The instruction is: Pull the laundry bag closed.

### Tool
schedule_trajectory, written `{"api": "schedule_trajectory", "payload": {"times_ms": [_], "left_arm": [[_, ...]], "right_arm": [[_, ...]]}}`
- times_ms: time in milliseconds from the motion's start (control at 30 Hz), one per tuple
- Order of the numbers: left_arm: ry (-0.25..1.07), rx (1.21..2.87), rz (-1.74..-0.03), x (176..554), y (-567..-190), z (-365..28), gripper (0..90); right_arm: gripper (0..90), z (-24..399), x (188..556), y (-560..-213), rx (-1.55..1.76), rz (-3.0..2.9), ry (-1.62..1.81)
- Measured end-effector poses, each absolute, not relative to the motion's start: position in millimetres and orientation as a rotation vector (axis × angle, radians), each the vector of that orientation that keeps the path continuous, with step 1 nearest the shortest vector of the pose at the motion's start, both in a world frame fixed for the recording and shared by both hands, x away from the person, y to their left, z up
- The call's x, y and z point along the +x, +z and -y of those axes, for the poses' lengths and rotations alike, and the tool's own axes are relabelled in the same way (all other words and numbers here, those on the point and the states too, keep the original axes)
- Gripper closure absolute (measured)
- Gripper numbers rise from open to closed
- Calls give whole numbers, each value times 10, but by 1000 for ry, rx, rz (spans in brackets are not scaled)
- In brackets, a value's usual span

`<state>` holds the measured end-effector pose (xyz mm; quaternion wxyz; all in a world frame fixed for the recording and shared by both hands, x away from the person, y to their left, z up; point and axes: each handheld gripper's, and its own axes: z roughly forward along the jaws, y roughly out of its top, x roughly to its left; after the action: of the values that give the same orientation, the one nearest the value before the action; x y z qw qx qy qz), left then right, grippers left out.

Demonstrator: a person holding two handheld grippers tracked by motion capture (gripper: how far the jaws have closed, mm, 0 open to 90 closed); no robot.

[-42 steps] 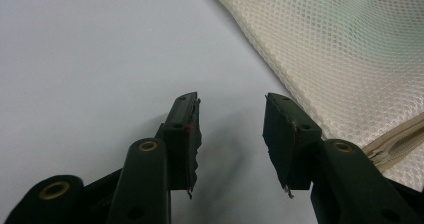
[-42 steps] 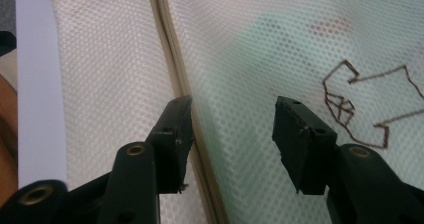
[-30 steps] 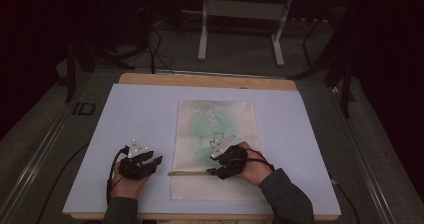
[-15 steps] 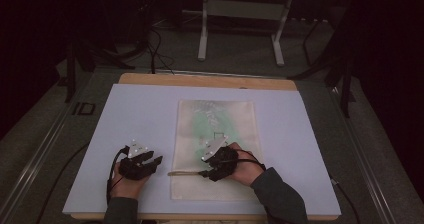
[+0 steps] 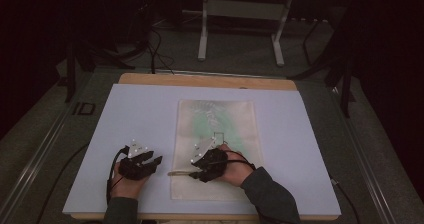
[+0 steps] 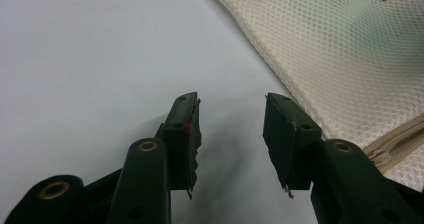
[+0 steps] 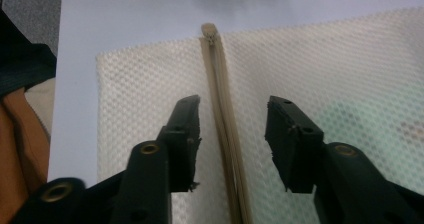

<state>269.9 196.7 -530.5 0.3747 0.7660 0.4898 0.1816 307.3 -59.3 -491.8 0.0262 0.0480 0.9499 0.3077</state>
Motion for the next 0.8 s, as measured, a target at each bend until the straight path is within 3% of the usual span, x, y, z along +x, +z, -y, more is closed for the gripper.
{"api": "schedule_trajectory", "payload": {"times_ms": [800], "left_arm": [[467, 1955, -1255, 2697, -5298, -1983, 569]], "right_arm": [[762, 136, 3067, -4968, 81, -2979, 957]]}}
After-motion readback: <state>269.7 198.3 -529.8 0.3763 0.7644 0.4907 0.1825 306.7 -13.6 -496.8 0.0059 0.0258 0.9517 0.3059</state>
